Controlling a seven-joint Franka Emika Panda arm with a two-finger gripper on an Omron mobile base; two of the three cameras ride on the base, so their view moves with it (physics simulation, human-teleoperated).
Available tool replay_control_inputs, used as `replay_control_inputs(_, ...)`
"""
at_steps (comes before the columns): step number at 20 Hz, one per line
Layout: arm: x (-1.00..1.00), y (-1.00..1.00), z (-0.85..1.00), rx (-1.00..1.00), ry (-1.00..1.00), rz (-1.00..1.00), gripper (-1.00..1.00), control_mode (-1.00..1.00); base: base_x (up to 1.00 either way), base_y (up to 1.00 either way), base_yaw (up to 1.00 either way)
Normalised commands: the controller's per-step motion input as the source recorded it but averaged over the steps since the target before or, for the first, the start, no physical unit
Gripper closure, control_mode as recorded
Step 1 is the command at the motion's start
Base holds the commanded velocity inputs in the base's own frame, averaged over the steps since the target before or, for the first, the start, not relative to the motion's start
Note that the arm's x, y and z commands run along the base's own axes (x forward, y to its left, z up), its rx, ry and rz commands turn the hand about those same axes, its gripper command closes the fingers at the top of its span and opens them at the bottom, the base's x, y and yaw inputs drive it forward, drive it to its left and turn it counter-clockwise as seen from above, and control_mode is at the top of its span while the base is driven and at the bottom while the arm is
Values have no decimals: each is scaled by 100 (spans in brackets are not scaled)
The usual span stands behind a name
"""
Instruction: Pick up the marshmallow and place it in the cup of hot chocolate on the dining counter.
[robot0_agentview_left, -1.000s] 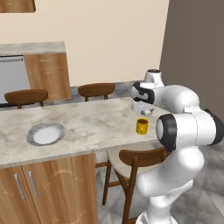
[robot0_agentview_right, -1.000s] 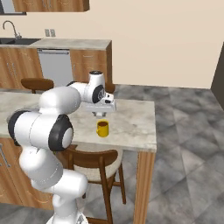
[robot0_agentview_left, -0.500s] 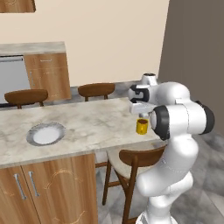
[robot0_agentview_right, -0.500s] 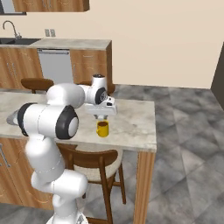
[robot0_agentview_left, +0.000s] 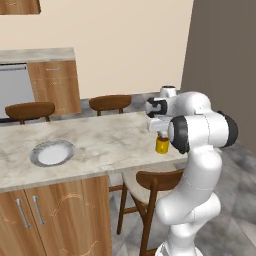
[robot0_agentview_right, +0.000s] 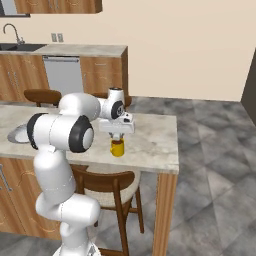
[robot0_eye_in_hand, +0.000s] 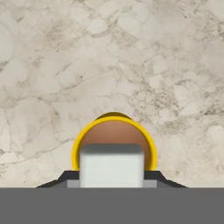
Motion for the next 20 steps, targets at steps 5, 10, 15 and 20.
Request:
replay_control_inputs(5, 0, -9, -13, 2, 2, 0, 100, -100, 0, 0, 0)
replay_control_inputs(10, 0, -3, -19, 0, 0, 0, 100, -100, 0, 0, 0)
replay_control_inputs(15, 0, 0, -8, 4, 0, 0, -100, -100, 0, 0, 0)
replay_control_inputs(20, 0, 0, 4, 6, 0, 0, -100, -100, 0, 0, 0)
